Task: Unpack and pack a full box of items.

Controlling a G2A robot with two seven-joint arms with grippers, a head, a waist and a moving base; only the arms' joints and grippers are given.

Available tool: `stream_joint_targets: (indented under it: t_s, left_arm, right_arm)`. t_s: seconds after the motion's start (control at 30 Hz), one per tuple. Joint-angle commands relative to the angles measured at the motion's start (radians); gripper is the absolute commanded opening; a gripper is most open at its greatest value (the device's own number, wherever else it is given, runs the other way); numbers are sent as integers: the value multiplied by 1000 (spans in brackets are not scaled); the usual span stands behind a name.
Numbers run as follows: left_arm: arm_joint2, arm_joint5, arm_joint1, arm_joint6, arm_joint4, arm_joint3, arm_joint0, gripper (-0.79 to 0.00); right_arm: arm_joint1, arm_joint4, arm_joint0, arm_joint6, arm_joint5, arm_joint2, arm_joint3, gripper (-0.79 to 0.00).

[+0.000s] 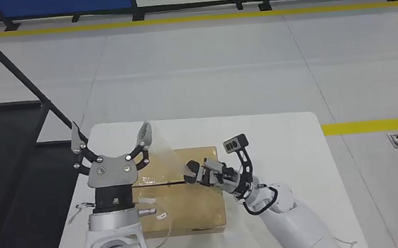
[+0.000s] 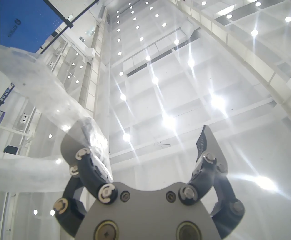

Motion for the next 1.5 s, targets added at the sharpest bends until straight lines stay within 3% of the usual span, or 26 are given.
stream_joint_targets:
  t_s: [0.0,0.03,0.07,0.63,0.9,1.0,1.07,1.1,1.13,1.17,1.37,1.47]
  left_arm:
    - [-4,-2,-3,6,6,8,-6,0]
    - [-7,-3,-5,9,6,11,-10,0]
    - [-10,-4,-7,12,7,15,-14,0]
    - [-67,-13,-30,17,46,71,-42,0]
    - [-103,-17,-35,-42,81,85,-12,0]
    - [-116,-21,-38,-52,71,79,0,0]
    - [-121,-26,-41,-54,54,68,2,0]
    - [-122,-26,-42,-56,47,63,1,0]
    - [-121,-22,-43,-60,42,59,-1,0]
    - [-118,-17,-45,-62,29,53,-4,0]
    - [-89,40,-55,-41,-55,24,-50,0]
    - [-81,103,-53,-64,-5,28,-69,0]
  right_arm:
    - [-2,2,2,6,-10,5,6,-582]
    - [-2,0,2,8,-15,8,9,-730]
    - [-3,0,2,10,-18,12,10,-785]
    - [4,-18,-30,-4,-20,95,-28,-785]
    - [13,-67,-56,-52,-44,152,-79,-785]
    - [16,-97,-61,-60,-14,159,-102,-785]
    - [18,-124,-51,-60,63,154,-103,-785]
    - [19,-150,-44,-62,99,147,-94,-662]
    - [18,-169,-34,-70,133,140,-86,-428]
    - [17,-176,-29,-77,145,134,-80,0]
    - [6,-207,-5,-88,143,101,-15,0]
    - [5,-222,1,-94,142,101,-2,0]
